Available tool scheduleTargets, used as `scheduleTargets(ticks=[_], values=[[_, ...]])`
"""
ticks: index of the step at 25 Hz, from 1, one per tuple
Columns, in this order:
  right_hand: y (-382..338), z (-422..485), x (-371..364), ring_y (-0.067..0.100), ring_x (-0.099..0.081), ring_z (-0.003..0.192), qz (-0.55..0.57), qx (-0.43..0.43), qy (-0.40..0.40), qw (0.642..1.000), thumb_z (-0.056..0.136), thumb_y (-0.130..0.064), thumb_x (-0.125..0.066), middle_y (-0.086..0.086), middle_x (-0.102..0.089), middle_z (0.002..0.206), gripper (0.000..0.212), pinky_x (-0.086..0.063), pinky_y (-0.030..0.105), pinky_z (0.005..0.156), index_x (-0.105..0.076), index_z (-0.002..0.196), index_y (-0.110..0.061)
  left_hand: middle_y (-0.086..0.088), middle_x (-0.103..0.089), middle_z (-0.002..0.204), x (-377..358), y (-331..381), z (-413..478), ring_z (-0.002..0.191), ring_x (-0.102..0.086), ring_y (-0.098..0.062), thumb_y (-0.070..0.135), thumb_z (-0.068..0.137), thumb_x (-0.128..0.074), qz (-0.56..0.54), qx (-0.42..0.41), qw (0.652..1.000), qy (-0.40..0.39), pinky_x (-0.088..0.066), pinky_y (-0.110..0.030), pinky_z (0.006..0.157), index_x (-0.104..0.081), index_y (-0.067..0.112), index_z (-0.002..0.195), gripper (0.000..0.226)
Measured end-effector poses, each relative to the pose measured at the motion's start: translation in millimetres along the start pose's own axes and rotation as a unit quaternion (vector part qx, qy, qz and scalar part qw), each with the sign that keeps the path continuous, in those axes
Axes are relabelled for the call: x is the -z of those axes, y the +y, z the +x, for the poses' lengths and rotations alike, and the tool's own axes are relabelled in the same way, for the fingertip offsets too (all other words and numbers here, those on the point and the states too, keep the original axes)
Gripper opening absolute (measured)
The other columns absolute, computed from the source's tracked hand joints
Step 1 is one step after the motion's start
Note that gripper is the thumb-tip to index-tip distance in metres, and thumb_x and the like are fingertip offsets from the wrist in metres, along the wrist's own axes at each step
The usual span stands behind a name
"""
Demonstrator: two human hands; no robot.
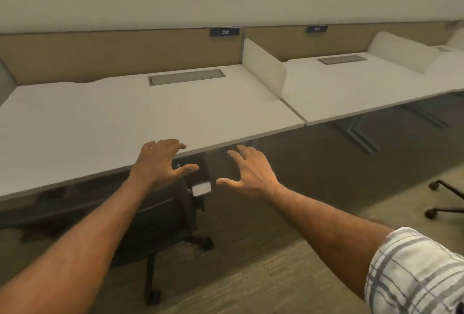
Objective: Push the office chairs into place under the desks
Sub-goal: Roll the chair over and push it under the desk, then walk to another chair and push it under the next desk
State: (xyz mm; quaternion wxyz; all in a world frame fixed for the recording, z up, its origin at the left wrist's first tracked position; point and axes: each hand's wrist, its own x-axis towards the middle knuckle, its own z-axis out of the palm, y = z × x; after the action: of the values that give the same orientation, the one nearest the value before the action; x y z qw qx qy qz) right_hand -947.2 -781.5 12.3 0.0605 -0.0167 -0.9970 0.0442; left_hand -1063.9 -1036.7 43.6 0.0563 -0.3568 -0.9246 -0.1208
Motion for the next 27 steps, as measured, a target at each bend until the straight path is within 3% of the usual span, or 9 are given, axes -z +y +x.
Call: scheduleTargets(ticks=[4, 10, 14, 18, 27], values=[[84, -66, 2, 0.033, -0.009, 0.157, 0.013, -0.106, -0.027, 0.994, 0.068, -0.102, -0.015, 0.011, -0.011, 0.172, 0.122, -0.012, 0.054, 0.125, -0.020, 0.164, -0.027, -0.004, -0.020, 0.169, -46, 94, 46, 0.156, -0.014, -0.025, 0.101, 0.069, -0.008, 0.027, -0.076, 0.996, -0.035, -0.009, -0.058, 0.126, -0.031, 0.028, 0.157, 0.117], [212, -197, -16, 0.027, 0.013, 0.158, 0.013, -0.217, -0.035, 0.976, 0.060, -0.107, -0.014, 0.005, 0.011, 0.173, 0.130, 0.005, 0.063, 0.124, -0.008, 0.165, -0.032, -0.002, 0.002, 0.172, -135, 229, 67, 0.158, 0.007, -0.024, 0.104, 0.066, -0.001, 0.077, -0.138, 0.981, -0.111, 0.004, -0.062, 0.124, -0.010, 0.030, 0.163, 0.122], [292, -297, -31, 0.028, 0.019, 0.157, 0.036, -0.311, -0.073, 0.947, 0.055, -0.108, -0.016, 0.007, 0.019, 0.171, 0.134, 0.008, 0.066, 0.122, -0.003, 0.165, -0.032, -0.001, 0.002, 0.171, -196, 331, 60, 0.157, 0.010, -0.023, 0.105, 0.064, -0.002, 0.090, -0.169, 0.968, -0.163, 0.009, -0.061, 0.123, -0.009, 0.030, 0.163, 0.124], [361, -389, -28, 0.030, 0.022, 0.156, 0.072, -0.393, -0.101, 0.911, 0.067, -0.102, -0.037, 0.010, 0.022, 0.170, 0.127, 0.009, 0.068, 0.120, 0.000, 0.165, -0.031, -0.002, -0.002, 0.172, -245, 445, 60, 0.158, 0.006, -0.022, 0.106, 0.058, 0.003, 0.098, -0.207, 0.951, -0.206, 0.008, -0.059, 0.123, -0.011, 0.030, 0.163, 0.130], [466, -530, -23, 0.031, 0.025, 0.155, 0.122, -0.560, -0.106, 0.813, 0.075, -0.096, -0.040, 0.011, 0.027, 0.168, 0.123, 0.009, 0.067, 0.121, 0.009, 0.164, -0.027, -0.005, -0.009, 0.171, -322, 680, 106, 0.158, 0.000, -0.024, 0.105, 0.063, -0.002, 0.079, -0.402, 0.883, -0.231, 0.008, -0.060, 0.123, -0.017, 0.025, 0.163, 0.129]])
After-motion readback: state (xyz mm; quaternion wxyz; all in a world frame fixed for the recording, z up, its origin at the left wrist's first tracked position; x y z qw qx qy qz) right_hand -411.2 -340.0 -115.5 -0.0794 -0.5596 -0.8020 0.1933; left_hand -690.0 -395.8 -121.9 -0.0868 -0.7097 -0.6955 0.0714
